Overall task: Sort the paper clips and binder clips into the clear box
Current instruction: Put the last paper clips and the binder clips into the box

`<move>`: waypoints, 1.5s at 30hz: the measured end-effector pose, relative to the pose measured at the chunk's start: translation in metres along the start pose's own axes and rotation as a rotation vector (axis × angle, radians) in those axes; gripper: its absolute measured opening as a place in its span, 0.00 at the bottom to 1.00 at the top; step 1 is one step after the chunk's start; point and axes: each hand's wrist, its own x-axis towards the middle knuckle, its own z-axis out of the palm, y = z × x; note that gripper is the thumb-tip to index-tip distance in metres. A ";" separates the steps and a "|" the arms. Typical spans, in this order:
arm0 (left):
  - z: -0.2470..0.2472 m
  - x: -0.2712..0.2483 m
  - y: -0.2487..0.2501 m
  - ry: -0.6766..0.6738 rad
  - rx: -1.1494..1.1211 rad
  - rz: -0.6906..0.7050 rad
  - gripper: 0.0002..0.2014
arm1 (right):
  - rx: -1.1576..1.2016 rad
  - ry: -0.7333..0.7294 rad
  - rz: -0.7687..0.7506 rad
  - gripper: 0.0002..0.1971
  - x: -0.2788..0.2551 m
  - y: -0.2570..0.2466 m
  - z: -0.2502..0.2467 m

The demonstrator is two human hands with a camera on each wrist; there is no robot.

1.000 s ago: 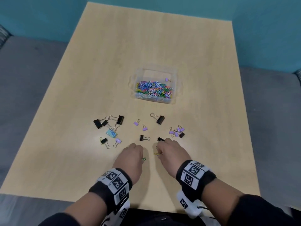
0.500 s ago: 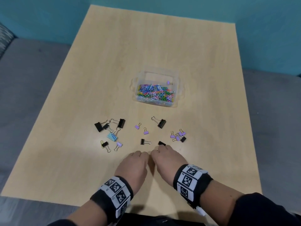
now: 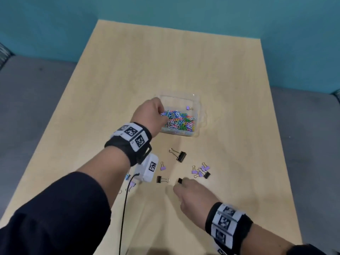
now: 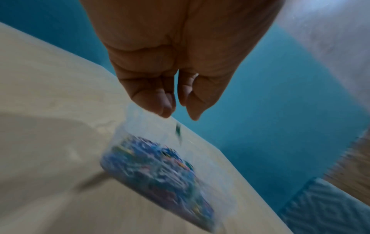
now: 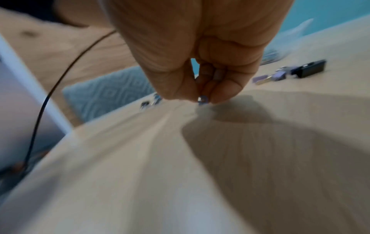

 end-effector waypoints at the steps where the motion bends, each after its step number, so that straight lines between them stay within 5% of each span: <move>1: -0.007 0.003 -0.009 0.029 0.004 -0.008 0.06 | 0.044 0.030 0.063 0.12 0.006 0.003 -0.015; 5: -0.043 -0.017 -0.074 0.098 0.121 -0.155 0.06 | 0.268 0.332 0.233 0.05 0.042 0.025 -0.094; 9: -0.065 -0.056 -0.133 -0.142 0.247 -0.334 0.14 | 0.373 0.482 0.261 0.07 0.086 0.039 -0.142; 12: -0.062 -0.078 -0.146 -0.292 0.250 -0.319 0.21 | 0.387 0.482 0.269 0.07 0.109 0.039 -0.150; 15: -0.045 -0.091 -0.149 -0.257 0.336 -0.206 0.20 | 0.217 0.527 0.198 0.06 0.103 0.035 -0.138; 18: -0.032 -0.094 -0.152 -0.179 0.398 -0.128 0.13 | 0.067 0.375 0.082 0.05 0.084 0.032 -0.108; 22: -0.029 -0.095 -0.150 -0.157 0.449 -0.096 0.07 | -0.137 0.120 0.113 0.10 0.070 0.032 -0.063; 28: -0.045 -0.095 -0.136 0.079 -0.006 -0.369 0.02 | -0.160 0.137 0.158 0.11 0.074 0.035 -0.043; 33: -0.044 -0.094 -0.130 0.082 -0.585 -0.530 0.05 | -0.040 0.219 0.157 0.09 0.067 0.030 -0.052; 36: -0.035 -0.089 -0.121 0.004 -0.393 -0.399 0.06 | -0.022 0.192 0.161 0.09 0.071 0.012 -0.052; 41: -0.019 -0.080 -0.107 -0.312 0.331 -0.005 0.14 | 0.062 0.157 0.290 0.09 0.089 -0.004 -0.045; 45: -0.012 -0.070 -0.102 -0.445 0.516 0.092 0.18 | 0.094 0.138 0.332 0.10 0.093 -0.007 -0.048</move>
